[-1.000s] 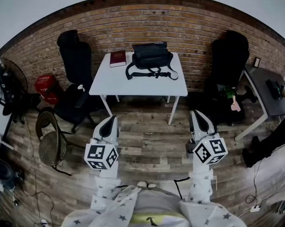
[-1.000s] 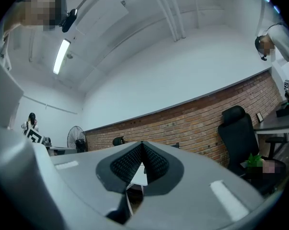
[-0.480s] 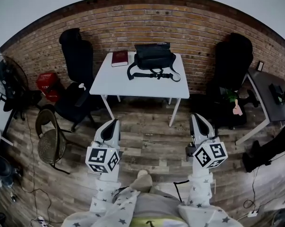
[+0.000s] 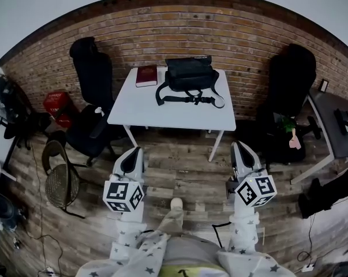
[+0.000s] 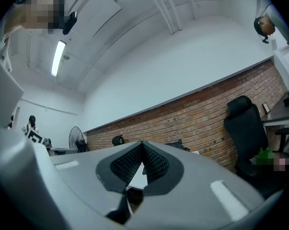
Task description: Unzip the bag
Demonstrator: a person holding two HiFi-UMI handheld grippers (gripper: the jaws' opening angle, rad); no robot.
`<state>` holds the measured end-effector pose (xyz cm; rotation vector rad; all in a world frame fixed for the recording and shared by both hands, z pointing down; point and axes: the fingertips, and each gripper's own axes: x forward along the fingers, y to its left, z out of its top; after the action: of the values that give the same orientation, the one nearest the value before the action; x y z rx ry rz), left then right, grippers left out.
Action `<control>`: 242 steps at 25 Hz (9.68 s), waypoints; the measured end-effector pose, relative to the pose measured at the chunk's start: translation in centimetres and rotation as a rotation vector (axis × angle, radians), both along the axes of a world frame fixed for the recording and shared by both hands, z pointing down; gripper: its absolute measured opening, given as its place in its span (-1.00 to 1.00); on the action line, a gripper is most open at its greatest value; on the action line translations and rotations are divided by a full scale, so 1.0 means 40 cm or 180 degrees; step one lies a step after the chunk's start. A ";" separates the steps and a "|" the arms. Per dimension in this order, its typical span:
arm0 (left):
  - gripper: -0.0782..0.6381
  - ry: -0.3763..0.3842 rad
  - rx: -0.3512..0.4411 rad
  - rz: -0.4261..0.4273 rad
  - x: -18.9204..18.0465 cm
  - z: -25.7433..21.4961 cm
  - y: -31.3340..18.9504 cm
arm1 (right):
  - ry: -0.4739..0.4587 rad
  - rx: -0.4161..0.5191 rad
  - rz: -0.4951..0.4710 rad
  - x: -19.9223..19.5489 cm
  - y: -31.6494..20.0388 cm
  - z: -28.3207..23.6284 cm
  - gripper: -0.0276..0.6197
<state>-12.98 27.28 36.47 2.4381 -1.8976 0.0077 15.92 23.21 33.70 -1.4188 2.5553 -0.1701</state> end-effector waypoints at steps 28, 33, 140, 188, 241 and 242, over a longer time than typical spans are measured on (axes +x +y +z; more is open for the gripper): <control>-0.78 0.0065 -0.0147 0.0341 -0.067 0.047 -0.657 | 0.0089 -0.0161 0.0295 -0.091 -0.596 0.039 -0.89; -0.79 0.0092 -0.0226 0.0294 -0.094 0.068 -0.707 | 0.0090 -0.0229 0.0279 -0.107 -0.653 0.058 -0.89; -0.47 -0.0345 -0.1003 0.1573 -0.016 0.366 -1.586 | 0.0742 -0.1626 -0.0345 -0.624 -1.362 0.598 -0.85; -0.48 -0.0224 -0.1002 0.0976 -0.020 0.368 -1.582 | 0.0925 -0.1612 0.0266 -0.259 -1.452 0.548 -0.86; -0.46 -0.0161 -0.0976 0.0610 -0.037 0.373 -1.591 | 0.0961 -0.1636 0.0772 0.020 -1.538 0.536 -0.85; -0.45 -0.0164 -0.0963 0.0587 -0.038 0.372 -1.590 | 0.0957 -0.1638 0.0741 0.019 -1.536 0.539 -0.84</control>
<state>-14.50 -36.30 51.34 2.4097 -1.5475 0.3416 16.68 -38.23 55.26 -2.0505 2.6650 -0.6607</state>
